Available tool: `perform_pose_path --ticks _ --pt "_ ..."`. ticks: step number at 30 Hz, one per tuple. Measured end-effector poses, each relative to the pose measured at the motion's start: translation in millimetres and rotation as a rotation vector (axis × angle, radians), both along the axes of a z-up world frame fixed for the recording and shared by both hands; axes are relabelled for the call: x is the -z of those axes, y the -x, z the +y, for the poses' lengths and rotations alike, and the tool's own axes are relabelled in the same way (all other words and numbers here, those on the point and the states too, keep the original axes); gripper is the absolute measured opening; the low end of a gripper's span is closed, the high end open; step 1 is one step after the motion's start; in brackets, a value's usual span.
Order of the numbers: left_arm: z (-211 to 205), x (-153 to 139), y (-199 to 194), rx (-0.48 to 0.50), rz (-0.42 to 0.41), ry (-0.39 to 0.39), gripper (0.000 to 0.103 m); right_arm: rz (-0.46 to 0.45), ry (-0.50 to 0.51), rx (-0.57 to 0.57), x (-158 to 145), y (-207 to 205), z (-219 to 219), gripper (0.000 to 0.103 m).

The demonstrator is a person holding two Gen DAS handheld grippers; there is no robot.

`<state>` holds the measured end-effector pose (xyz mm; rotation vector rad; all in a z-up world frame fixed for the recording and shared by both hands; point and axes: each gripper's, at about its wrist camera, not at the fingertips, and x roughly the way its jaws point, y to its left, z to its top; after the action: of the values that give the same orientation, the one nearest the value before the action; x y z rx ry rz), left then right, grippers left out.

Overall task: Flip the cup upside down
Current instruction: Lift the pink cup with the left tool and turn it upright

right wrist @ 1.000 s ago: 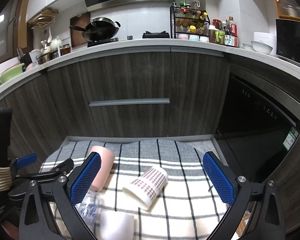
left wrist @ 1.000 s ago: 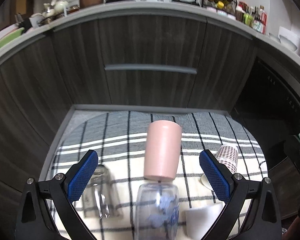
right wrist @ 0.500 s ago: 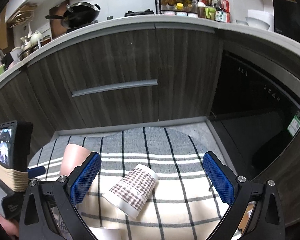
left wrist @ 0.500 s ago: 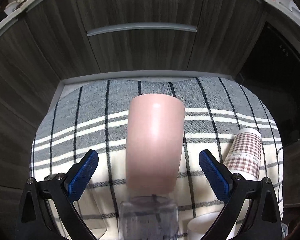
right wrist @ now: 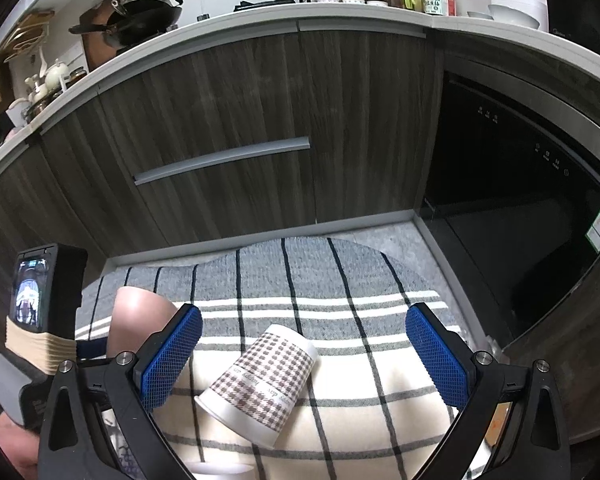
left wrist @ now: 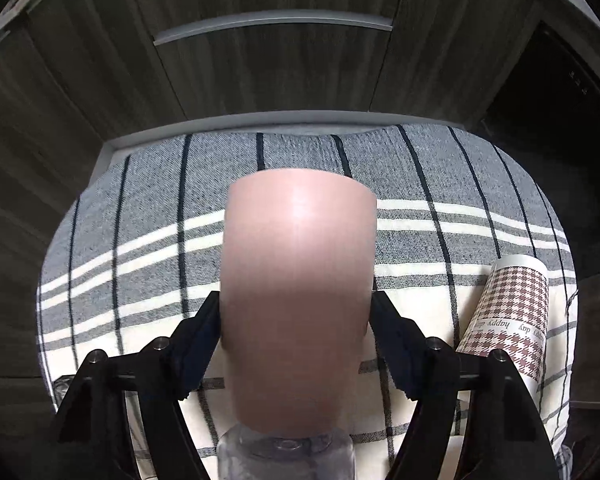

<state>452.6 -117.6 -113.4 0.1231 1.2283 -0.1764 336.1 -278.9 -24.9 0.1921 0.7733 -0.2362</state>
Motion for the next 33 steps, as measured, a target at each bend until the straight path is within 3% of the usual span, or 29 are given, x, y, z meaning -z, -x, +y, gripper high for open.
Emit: perform_pose_path --ticks 11,24,29,33 --pt "-5.4 -12.3 18.1 0.046 -0.032 -0.002 0.07 0.007 -0.014 0.005 -2.1 7.4 -0.3 0.102" --pt "7.2 -99.2 56.6 0.045 -0.166 0.021 0.07 -0.096 -0.012 -0.013 -60.0 49.2 10.6 0.102" --pt "17.7 -130.0 88.7 0.034 -0.19 0.049 0.07 -0.142 -0.015 -0.021 -86.2 76.7 14.6 0.102" --pt "29.5 -138.5 117.8 0.015 -0.173 0.072 0.07 -0.163 -0.019 -0.034 -98.3 99.1 18.1 0.102"
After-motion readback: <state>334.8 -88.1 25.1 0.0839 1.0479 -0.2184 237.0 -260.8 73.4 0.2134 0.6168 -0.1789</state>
